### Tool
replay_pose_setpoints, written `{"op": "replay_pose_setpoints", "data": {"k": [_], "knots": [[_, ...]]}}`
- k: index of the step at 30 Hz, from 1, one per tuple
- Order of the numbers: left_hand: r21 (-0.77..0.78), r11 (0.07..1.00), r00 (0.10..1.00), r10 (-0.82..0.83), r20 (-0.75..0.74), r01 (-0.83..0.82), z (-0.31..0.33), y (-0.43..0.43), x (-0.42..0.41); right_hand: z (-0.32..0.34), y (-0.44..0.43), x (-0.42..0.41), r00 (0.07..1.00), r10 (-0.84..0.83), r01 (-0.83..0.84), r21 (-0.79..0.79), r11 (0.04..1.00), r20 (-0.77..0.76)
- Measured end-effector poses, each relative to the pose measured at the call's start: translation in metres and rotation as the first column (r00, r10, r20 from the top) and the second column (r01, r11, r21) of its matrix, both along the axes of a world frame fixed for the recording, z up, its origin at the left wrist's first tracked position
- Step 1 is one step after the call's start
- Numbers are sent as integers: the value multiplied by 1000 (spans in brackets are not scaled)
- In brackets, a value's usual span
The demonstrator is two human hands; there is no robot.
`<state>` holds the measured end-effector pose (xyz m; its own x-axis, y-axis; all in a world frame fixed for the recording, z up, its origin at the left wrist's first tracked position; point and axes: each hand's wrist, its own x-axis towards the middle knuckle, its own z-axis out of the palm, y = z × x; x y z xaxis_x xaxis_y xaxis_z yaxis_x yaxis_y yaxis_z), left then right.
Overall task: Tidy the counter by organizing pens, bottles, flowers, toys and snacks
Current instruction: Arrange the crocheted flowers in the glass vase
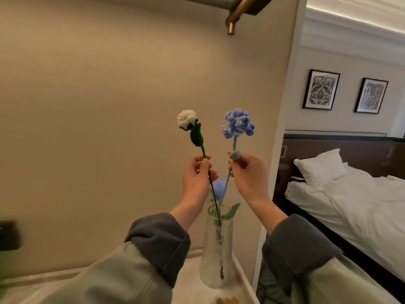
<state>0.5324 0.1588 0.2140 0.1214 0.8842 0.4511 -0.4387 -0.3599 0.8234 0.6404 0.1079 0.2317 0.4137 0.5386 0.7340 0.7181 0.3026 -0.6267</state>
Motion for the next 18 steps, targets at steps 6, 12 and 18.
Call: {"op": "replay_pose_setpoints", "data": {"k": [6,12,18], "knots": [[47,999,1000,13,1,-13,15,26,22,21,18,22,1000,5,-7,102,995,21],[73,997,993,39,-115,-31,-17,51,37,-5,49,41,996,-45,47,-34,998,77],[109,992,951,89,-296,-59,-75,59,42,-66,64,53,1000,14,-21,-278,960,-28]]}}
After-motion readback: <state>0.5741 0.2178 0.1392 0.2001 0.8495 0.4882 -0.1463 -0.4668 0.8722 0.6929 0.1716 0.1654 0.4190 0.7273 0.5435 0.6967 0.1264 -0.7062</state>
